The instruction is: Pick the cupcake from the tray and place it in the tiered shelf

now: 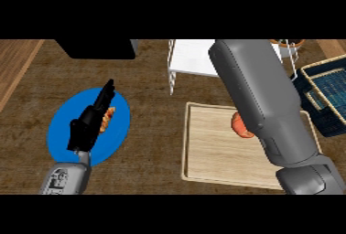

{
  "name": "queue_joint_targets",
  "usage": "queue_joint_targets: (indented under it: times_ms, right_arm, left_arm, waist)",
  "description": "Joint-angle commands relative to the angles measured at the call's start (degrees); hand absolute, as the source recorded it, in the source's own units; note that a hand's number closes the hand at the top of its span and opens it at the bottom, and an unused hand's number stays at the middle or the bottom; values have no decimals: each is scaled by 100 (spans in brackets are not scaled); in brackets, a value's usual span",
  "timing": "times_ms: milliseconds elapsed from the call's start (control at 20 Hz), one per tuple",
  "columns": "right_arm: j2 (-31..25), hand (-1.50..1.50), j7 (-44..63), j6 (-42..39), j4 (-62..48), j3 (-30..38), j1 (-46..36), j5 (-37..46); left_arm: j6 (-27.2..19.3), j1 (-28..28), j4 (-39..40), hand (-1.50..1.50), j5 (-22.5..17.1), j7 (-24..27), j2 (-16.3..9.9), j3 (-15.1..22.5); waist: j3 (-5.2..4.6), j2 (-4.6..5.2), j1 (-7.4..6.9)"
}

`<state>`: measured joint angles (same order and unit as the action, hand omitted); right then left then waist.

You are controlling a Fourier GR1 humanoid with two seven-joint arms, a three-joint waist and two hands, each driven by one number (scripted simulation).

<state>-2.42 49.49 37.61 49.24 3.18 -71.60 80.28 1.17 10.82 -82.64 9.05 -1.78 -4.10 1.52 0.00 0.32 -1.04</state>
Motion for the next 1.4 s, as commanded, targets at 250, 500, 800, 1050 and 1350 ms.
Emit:
queue_joint_targets:
  times_ms: [250, 500, 800, 1050, 1350]
  right_arm:
    - [-503, 150, 687, 33, -878, 394, 128, 626]
    - [-307, -150, 1348, -341, -191, 292, 417, 1112]
    - [-201, -150, 949, 344, 380, 549, 720, 601]
    - [-116, -150, 681, 149, 1012, 621, 781, -13]
    - [82, -150, 483, 299, 1543, 405, 1018, -258]
  left_arm:
    - [104, -108, 87, 0, -106, 145, -33, -78]
    - [-112, -140, -300, 0, 61, -187, 74, 34]
    - [-53, -53, -6, 0, 50, 6, 103, 29]
    - [144, -26, -14, 0, -79, 6, -110, -136]
    - [-66, 279, -73, 0, 5, -324, 106, -65]
  waist:
    - [-10, -26, 53]
    - [-1, -61, 98]
    - [0, -27, 79]
    - [0, -34, 87]
    - [0, -40, 107]
